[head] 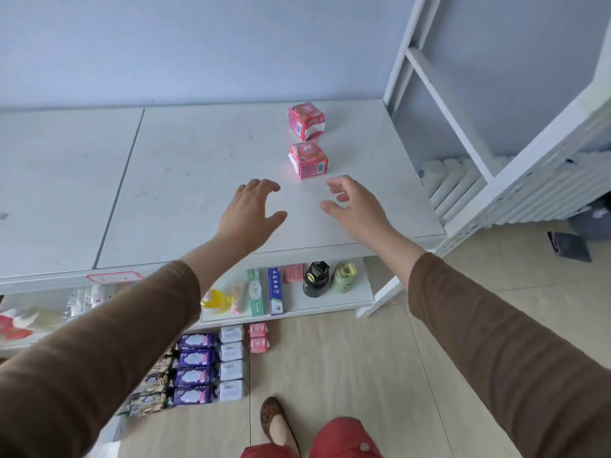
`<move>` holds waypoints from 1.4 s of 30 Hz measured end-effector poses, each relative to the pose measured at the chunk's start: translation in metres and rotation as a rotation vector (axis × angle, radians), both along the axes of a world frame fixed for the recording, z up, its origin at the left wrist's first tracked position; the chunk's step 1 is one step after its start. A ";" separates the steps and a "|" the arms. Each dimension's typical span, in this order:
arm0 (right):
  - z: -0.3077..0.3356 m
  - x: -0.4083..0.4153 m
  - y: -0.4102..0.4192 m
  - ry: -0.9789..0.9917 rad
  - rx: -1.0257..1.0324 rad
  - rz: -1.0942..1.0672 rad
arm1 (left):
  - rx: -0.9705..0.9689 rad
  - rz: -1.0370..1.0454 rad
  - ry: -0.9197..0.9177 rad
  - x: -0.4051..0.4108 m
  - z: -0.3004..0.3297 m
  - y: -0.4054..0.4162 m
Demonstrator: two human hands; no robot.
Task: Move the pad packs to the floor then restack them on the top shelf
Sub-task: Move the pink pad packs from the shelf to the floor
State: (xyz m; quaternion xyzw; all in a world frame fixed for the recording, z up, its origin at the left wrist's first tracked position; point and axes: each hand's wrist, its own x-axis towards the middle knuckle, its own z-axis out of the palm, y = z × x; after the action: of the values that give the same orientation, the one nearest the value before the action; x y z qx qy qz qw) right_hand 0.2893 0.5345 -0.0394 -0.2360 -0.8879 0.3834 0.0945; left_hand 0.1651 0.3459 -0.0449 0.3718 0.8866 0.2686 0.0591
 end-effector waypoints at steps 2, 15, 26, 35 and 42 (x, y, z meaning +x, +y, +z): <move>-0.001 -0.021 0.017 0.005 -0.055 -0.038 | 0.015 0.016 -0.030 -0.022 0.000 0.015; -0.035 -0.148 0.091 -0.094 -0.253 0.088 | 0.094 0.259 -0.408 -0.174 -0.003 0.157; -0.045 -0.139 0.106 -0.126 -0.583 0.196 | -0.088 0.065 -0.569 -0.246 -0.014 0.235; -0.036 -0.106 0.084 -0.050 -0.602 0.157 | -0.013 -0.073 -0.576 -0.210 -0.007 0.200; -0.033 -0.024 0.012 0.053 -0.711 0.044 | 0.174 -0.090 -0.746 -0.117 0.000 0.096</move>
State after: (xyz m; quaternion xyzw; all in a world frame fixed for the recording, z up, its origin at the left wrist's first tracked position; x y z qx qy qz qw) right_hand 0.2657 0.5467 -0.0726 -0.2248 -0.7013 0.6762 0.0213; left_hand 0.0476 0.4416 -0.0452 0.2907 0.7610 0.4569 0.3573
